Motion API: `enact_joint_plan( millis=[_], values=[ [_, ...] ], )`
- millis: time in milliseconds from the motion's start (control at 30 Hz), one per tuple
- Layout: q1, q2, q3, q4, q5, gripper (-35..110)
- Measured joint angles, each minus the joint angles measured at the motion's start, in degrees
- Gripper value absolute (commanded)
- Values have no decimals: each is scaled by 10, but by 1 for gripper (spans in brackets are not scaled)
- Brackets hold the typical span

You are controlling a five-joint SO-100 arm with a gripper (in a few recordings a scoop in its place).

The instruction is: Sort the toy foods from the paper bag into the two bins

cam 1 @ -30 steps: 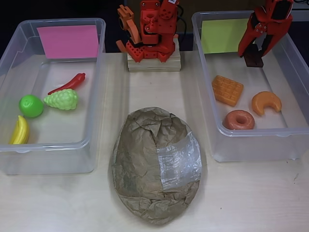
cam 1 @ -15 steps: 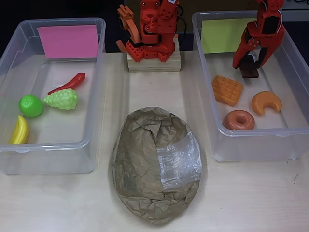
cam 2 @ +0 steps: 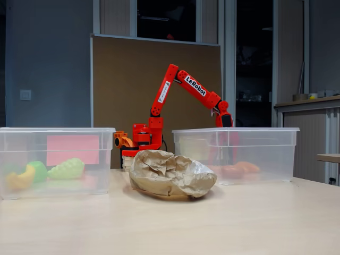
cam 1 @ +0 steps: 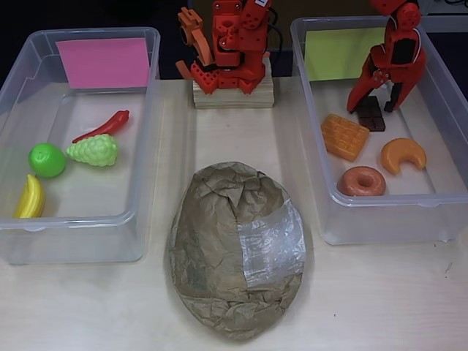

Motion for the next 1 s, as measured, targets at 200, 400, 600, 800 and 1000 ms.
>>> enact_joint_plan(
  millis=[200, 400, 600, 800, 1000],
  values=[
    [0, 18, -11, 58, 0, 35],
    [9, 52, -92, 202, 1, 34],
    [21, 70, -189, 356, 1, 32],
    [69, 95, -242, 442, 1, 27],
    [111, 139, -243, 495, 1, 19]
  ],
)
